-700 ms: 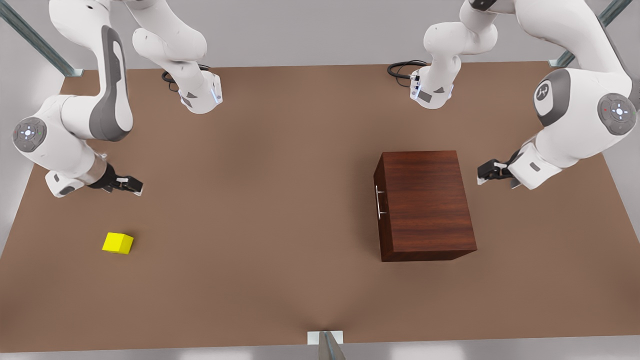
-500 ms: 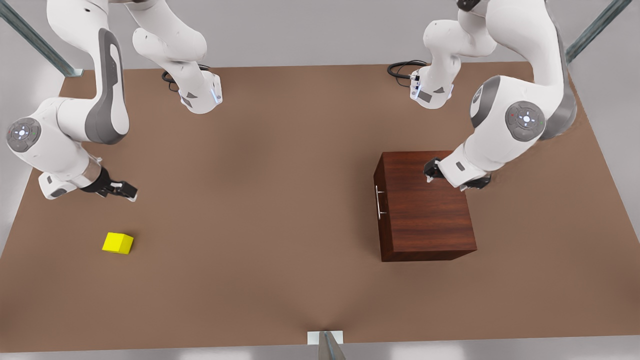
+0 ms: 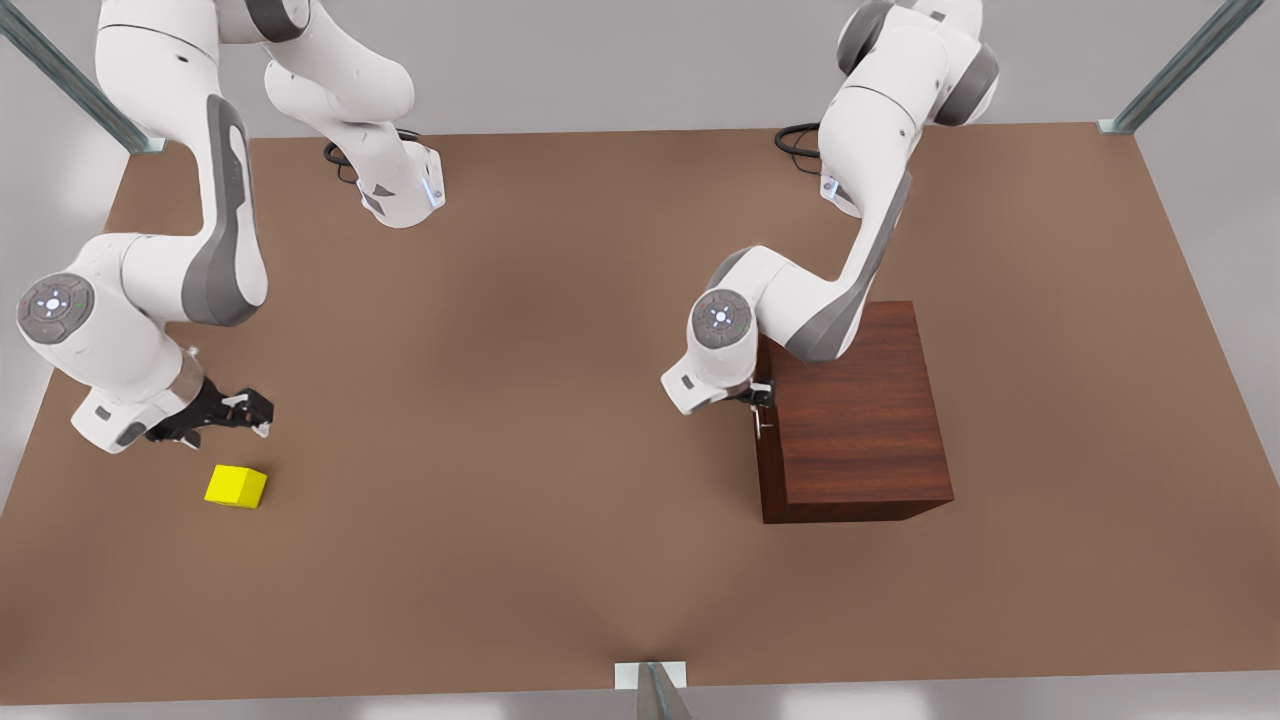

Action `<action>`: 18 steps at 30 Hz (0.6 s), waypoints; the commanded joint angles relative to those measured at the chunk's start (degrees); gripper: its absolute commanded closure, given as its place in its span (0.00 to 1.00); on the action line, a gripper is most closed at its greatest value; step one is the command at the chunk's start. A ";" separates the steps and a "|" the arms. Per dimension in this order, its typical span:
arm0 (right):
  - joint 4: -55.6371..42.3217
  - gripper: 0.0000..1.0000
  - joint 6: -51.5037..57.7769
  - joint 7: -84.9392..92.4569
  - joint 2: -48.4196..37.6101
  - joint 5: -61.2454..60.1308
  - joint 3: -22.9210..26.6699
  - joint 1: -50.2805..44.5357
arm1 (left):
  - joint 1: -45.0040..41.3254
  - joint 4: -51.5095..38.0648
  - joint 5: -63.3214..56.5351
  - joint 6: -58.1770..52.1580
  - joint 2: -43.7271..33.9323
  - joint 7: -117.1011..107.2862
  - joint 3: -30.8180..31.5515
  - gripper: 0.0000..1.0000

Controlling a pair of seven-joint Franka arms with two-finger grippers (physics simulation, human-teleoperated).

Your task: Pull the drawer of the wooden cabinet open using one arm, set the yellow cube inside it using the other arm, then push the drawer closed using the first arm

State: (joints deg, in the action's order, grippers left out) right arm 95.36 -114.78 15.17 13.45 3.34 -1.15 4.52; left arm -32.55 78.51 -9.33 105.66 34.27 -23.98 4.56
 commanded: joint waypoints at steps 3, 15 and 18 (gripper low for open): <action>-6.50 0.00 -3.26 60.84 8.17 -1.76 0.19 0.93 | -0.76 1.29 -7.10 6.05 1.41 -22.69 -0.08 0.00; -7.21 0.00 -10.38 88.01 15.29 -2.73 0.27 3.48 | -2.00 6.21 -18.70 5.08 1.67 -26.12 -0.17 0.00; -5.98 0.00 -11.52 92.67 16.78 -1.24 0.27 3.92 | -2.43 6.13 -18.88 5.17 2.20 -27.52 -0.17 0.00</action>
State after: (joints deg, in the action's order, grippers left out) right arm 89.17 -123.74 66.44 30.13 1.28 -0.88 8.29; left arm -34.96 84.57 -27.25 110.68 36.56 -40.12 4.40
